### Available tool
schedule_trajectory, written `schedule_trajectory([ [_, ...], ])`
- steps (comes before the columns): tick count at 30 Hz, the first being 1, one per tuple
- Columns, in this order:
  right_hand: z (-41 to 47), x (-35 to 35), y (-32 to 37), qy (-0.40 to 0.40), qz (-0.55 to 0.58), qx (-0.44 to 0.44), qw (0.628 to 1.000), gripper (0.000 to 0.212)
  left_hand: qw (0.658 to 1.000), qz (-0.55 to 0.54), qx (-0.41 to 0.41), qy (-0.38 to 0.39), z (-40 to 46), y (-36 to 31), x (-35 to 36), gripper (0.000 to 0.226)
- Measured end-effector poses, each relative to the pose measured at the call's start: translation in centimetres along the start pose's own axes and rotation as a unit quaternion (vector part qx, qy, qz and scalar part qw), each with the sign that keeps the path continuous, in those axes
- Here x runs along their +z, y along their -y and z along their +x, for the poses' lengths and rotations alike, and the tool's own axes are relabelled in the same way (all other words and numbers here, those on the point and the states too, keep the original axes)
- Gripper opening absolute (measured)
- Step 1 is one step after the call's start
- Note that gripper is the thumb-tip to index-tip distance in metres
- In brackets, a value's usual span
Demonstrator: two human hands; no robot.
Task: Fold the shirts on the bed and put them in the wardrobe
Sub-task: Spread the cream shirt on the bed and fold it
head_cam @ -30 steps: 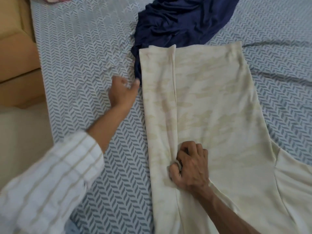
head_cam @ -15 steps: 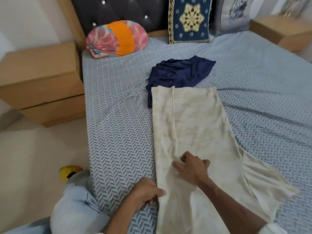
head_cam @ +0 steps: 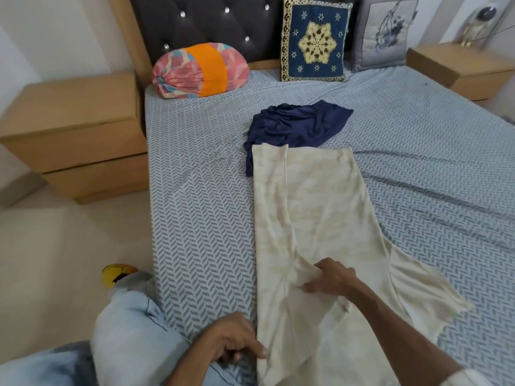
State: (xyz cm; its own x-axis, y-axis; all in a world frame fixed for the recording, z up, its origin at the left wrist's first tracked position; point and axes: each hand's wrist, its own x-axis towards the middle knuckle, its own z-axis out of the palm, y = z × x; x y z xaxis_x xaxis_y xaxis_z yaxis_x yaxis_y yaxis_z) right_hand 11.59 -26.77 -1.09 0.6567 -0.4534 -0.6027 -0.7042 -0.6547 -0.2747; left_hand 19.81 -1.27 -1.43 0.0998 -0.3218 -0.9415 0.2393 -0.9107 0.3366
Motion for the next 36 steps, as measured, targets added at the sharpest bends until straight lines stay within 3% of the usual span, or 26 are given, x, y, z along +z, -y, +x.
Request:
schedule_trajectory([
  [4,-0.4,-0.1,-2.0,-0.027,0.199,-0.043,0.979,0.029,1.0,0.008,-0.015,0.006,0.1,0.5,0.0,0.038],
  [7,-0.6,0.3,-3.1,-0.045,0.139,-0.038,0.989,0.03,1.0,0.012,-0.012,0.007,0.0,0.6,0.1,0.038],
  [11,-0.7,0.4,-3.7,-0.046,0.048,0.031,0.997,0.038,1.0,0.013,-0.008,0.012,0.2,0.6,0.1,0.038],
  [13,-0.8,-0.3,-2.7,-0.088,0.036,0.046,0.994,0.044,1.0,0.016,-0.015,0.006,0.4,0.5,0.1,0.037],
  [16,0.5,-1.4,0.1,-0.152,0.043,0.009,0.987,0.058,1.0,0.023,-0.018,0.002,0.3,0.4,0.2,0.031],
  [19,2.5,-2.7,3.1,-0.111,0.144,0.017,0.983,0.061,0.997,0.069,0.0,-0.026,0.0,0.0,0.1,0.053],
  [21,3.9,-3.3,4.3,-0.082,0.205,0.027,0.975,0.047,0.967,0.176,0.03,-0.183,0.4,-1.1,-0.2,0.057],
  [23,5.0,-3.4,5.1,-0.055,0.225,0.039,0.972,0.026,0.881,0.277,0.133,-0.361,0.9,-2.9,-0.7,0.04],
  [25,5.8,-3.4,5.6,-0.034,0.243,0.054,0.968,0.019,0.823,0.31,0.275,-0.387,2.3,-5.6,-1.5,0.02],
  [27,6.4,-3.4,5.8,-0.024,0.255,0.063,0.965,0.018,0.792,0.36,0.345,-0.351,3.8,-8.1,-2.2,0.029],
  [30,8.3,-4.0,6.1,-0.039,0.282,0.085,0.955,0.021,0.813,0.387,0.317,-0.296,5.6,-10.5,-3.6,0.031],
  [33,10.2,-5.1,6.4,-0.02,0.399,0.101,0.911,0.017,0.852,0.372,0.27,-0.249,6.5,-11.9,-4.8,0.033],
  [36,11.7,-6.4,7.0,-0.011,0.448,0.105,0.888,0.018,0.88,0.361,0.225,-0.213,6.8,-13.2,-5.6,0.032],
])
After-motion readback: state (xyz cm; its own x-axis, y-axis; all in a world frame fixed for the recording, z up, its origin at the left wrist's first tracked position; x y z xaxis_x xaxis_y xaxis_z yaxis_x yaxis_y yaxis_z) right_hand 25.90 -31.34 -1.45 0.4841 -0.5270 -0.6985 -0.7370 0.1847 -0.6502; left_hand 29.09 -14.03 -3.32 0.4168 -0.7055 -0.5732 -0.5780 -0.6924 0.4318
